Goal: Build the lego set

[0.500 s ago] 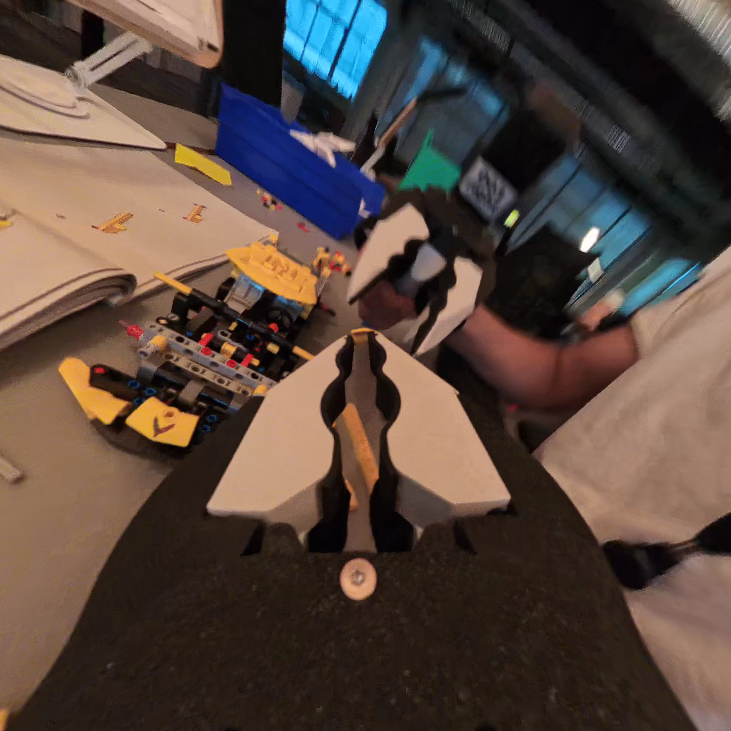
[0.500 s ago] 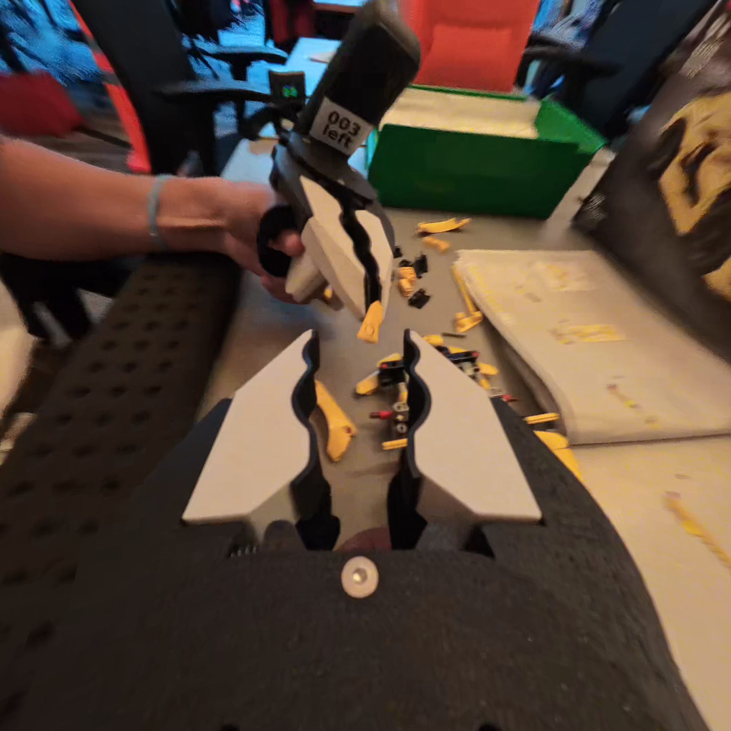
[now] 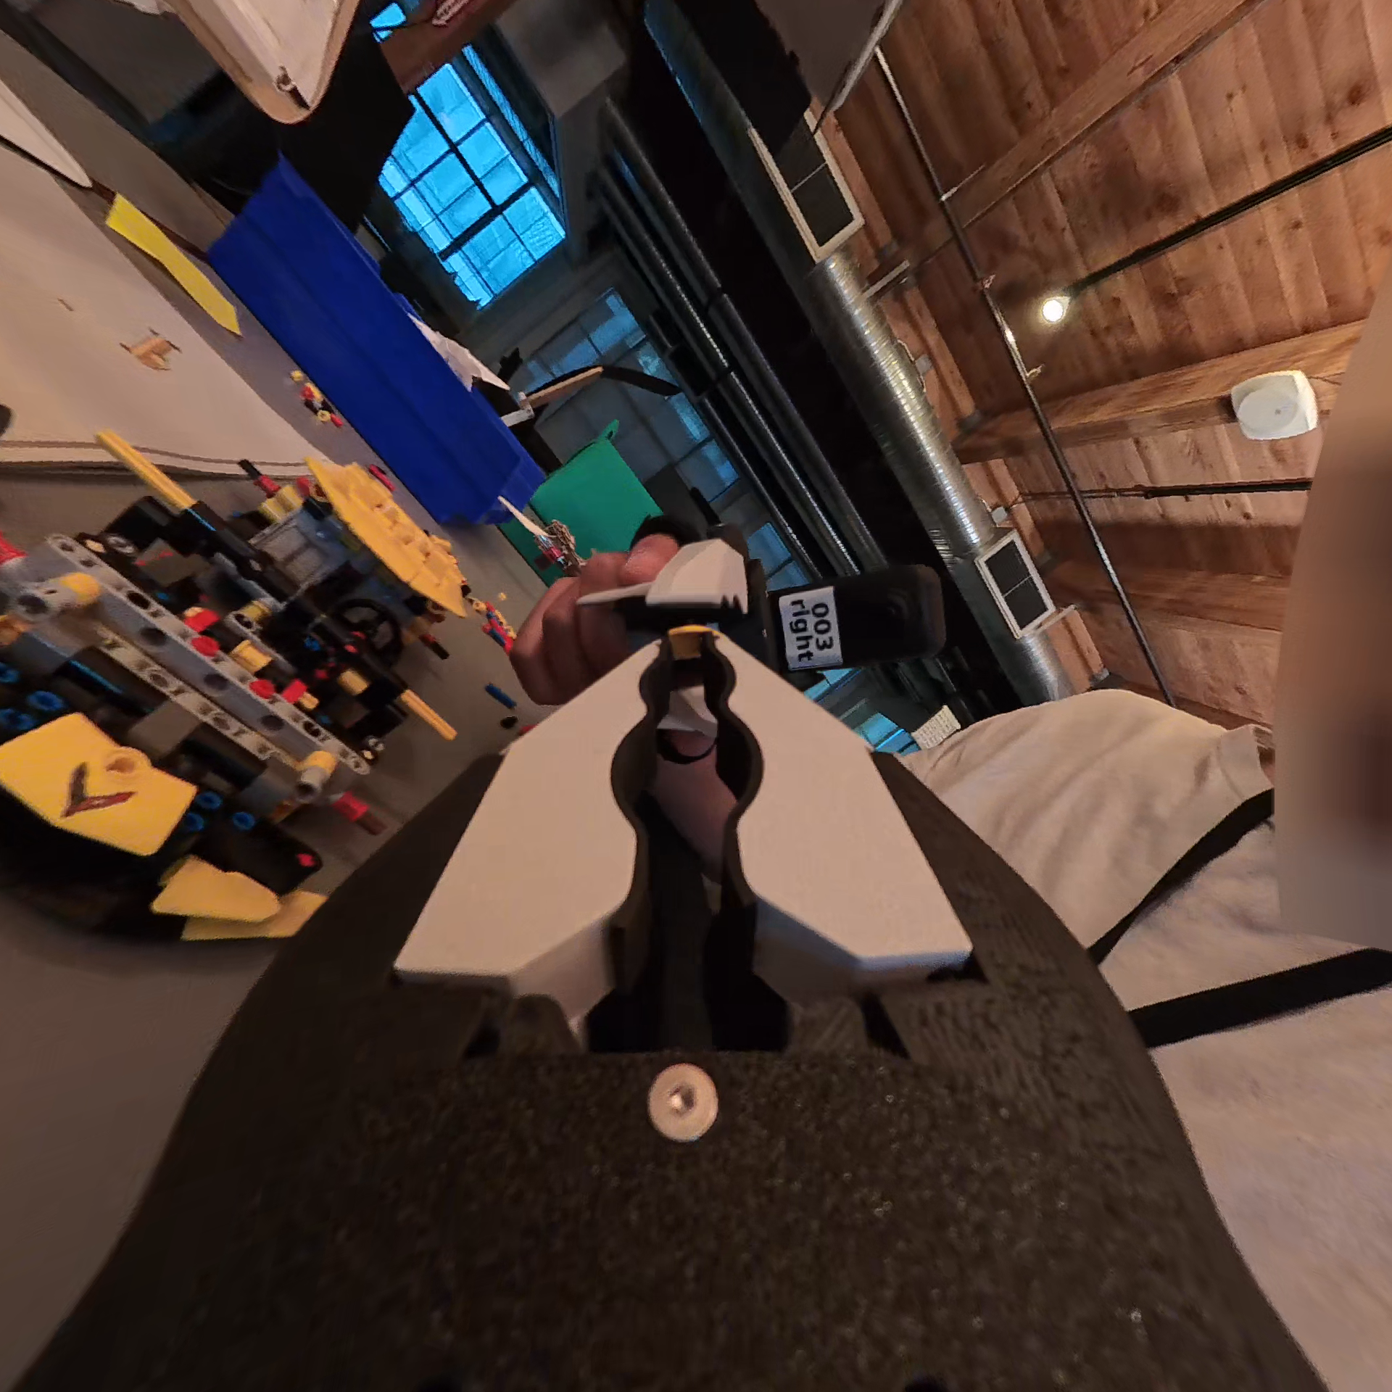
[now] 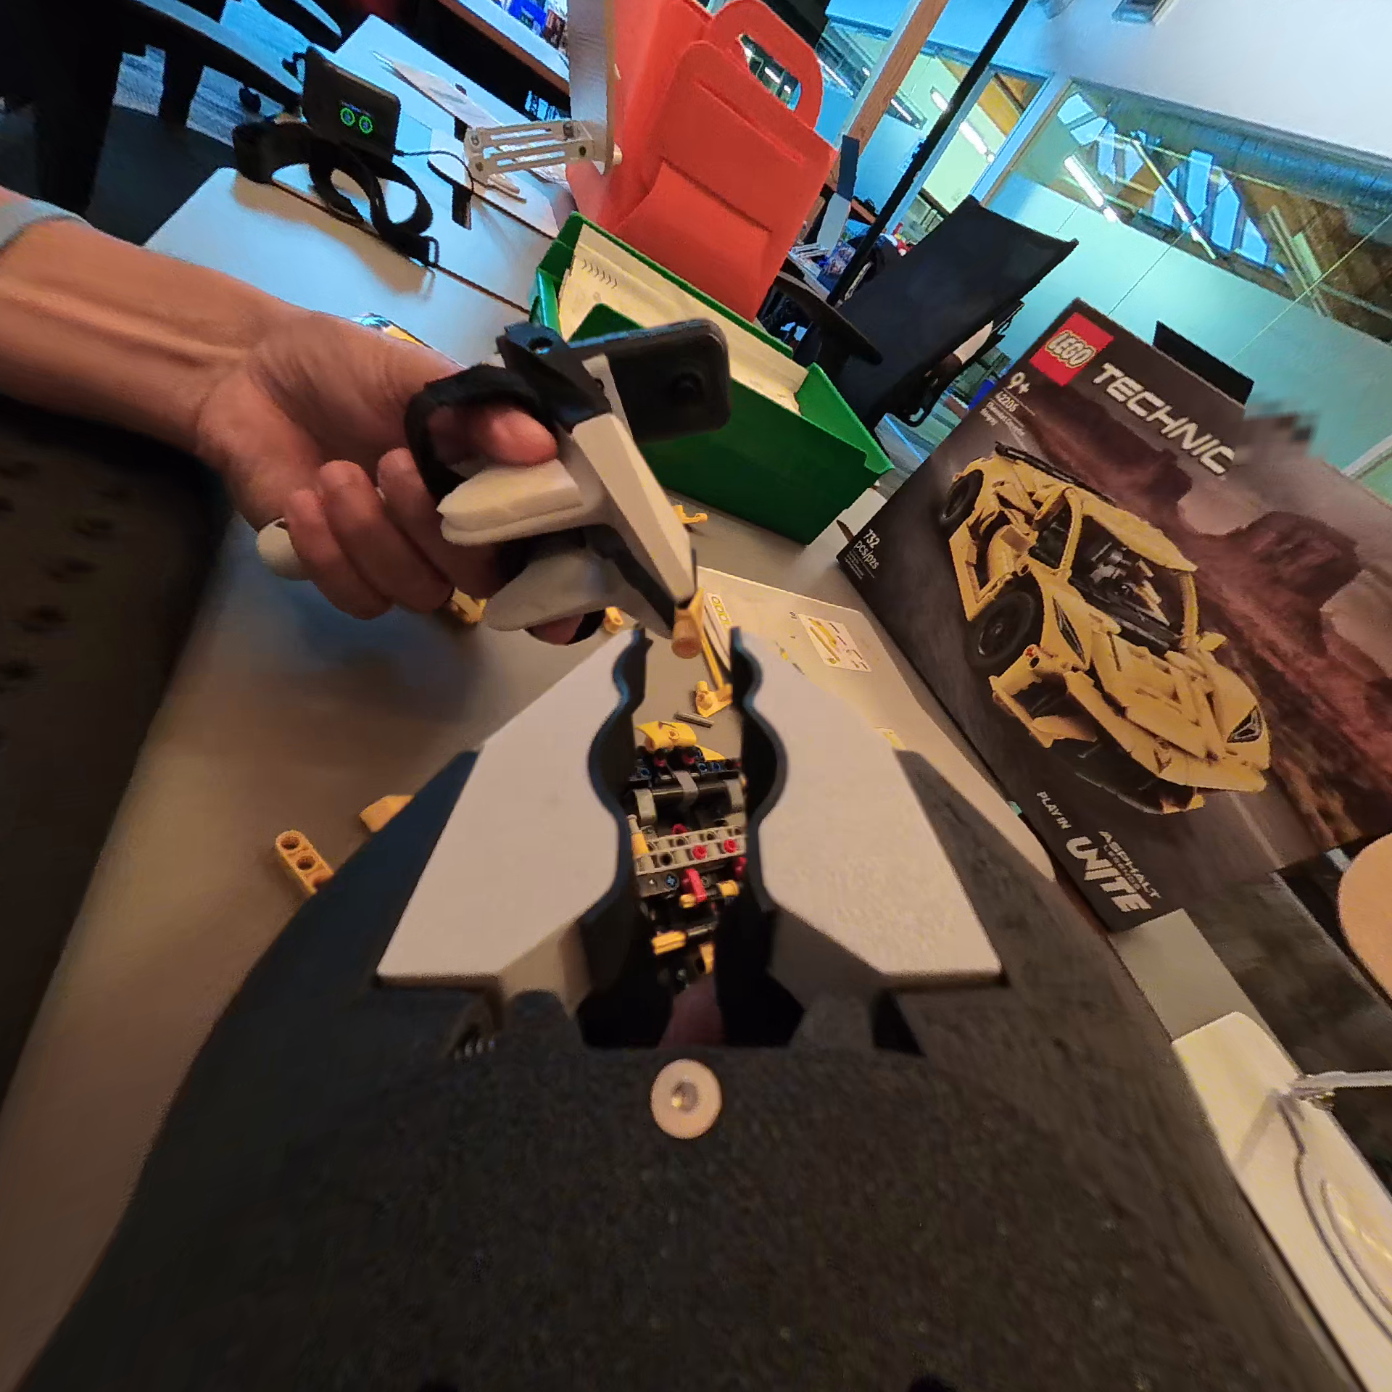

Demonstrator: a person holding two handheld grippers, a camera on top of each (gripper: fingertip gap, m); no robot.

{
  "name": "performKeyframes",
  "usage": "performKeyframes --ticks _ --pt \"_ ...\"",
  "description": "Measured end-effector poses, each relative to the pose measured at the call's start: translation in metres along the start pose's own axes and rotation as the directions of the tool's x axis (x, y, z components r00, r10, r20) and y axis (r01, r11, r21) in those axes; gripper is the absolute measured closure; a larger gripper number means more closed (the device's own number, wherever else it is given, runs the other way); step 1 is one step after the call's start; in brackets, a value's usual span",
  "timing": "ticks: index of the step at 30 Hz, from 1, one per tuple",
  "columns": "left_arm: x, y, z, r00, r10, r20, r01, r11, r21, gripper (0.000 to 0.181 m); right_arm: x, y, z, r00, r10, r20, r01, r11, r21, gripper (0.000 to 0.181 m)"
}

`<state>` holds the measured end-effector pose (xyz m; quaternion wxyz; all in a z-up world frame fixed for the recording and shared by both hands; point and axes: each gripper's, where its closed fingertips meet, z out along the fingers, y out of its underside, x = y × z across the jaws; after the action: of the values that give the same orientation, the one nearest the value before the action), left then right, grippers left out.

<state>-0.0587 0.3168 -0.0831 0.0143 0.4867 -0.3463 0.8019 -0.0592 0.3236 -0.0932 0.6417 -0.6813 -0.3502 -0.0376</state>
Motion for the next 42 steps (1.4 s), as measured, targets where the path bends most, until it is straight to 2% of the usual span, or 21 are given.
performKeyframes --ticks 2,11,21,24,26,27,29,30,31,32,34,36,39,42 --pt "0.001 0.002 0.002 1.000 -0.002 -0.008 0.002 1.000 -0.010 0.174 -0.001 0.000 -0.002 1.000 -0.024 -0.002 0.024 1.000 -0.001 0.175" --pt "-0.003 0.011 0.007 0.998 0.055 0.033 -0.053 0.996 -0.069 0.171 -0.007 0.004 -0.007 0.995 0.038 0.097 -0.036 0.999 -0.023 0.176" --pt "-0.002 0.012 0.007 0.995 0.090 0.044 -0.087 0.994 -0.064 0.174 -0.007 0.005 -0.006 0.997 0.012 0.079 -0.008 0.999 -0.040 0.176" --pt "-0.004 0.012 0.006 0.988 0.135 0.074 -0.129 0.988 -0.080 0.173 -0.007 0.004 -0.007 0.990 0.100 0.099 -0.097 0.995 -0.038 0.172" --pt "-0.008 0.008 0.001 0.975 0.188 0.115 -0.179 0.980 -0.091 0.174 -0.001 0.009 -0.020 0.974 0.183 0.131 -0.171 0.981 -0.094 0.155" --pt "-0.008 0.006 -0.002 0.966 0.222 0.132 -0.210 0.973 -0.096 0.174 -0.005 0.013 -0.032 0.948 0.253 0.193 -0.230 0.964 -0.136 0.153" --pt "-0.012 0.008 -0.005 0.932 0.315 0.181 -0.290 0.945 -0.150 0.174 -0.037 0.026 -0.064 0.802 0.447 0.395 -0.346 0.888 -0.302 0.151" --pt "-0.014 0.012 -0.004 0.912 0.362 0.195 -0.326 0.925 -0.193 0.174 -0.054 0.041 -0.078 0.744 0.506 0.437 -0.338 0.848 -0.408 0.149" --pt "-0.015 0.017 -0.002 0.896 0.398 0.196 -0.352 0.907 -0.230 0.173 -0.066 0.061 -0.090 0.730 0.527 0.436 -0.295 0.817 -0.495 0.149" --pt "-0.015 0.021 0.001 0.886 0.422 0.190 -0.371 0.893 -0.256 0.173 -0.076 0.076 -0.097 0.730 0.533 0.427 -0.266 0.797 -0.542 0.149" --pt "-0.013 0.029 0.006 0.868 0.467 0.170 -0.408 0.865 -0.293 0.173 -0.089 0.086 -0.102 0.734 0.524 0.432 -0.254 0.801 -0.542 0.154" --pt "-0.010 0.030 0.008 0.851 0.502 0.155 -0.444 0.845 -0.299 0.173 -0.089 0.095 -0.103 0.793 0.455 0.405 -0.217 0.833 -0.509 0.160" --pt "-0.009 0.029 0.006 0.864 0.482 0.145 -0.429 0.856 -0.288 0.173 -0.082 0.103 -0.104 0.859 0.363 0.361 -0.169 0.867 -0.469 0.172" --pt "-0.008 0.031 0.007 0.862 0.488 0.137 -0.434 0.851 -0.296 0.173 -0.082 0.101 -0.099 0.868 0.327 0.374 -0.141 0.884 -0.446 0.174"
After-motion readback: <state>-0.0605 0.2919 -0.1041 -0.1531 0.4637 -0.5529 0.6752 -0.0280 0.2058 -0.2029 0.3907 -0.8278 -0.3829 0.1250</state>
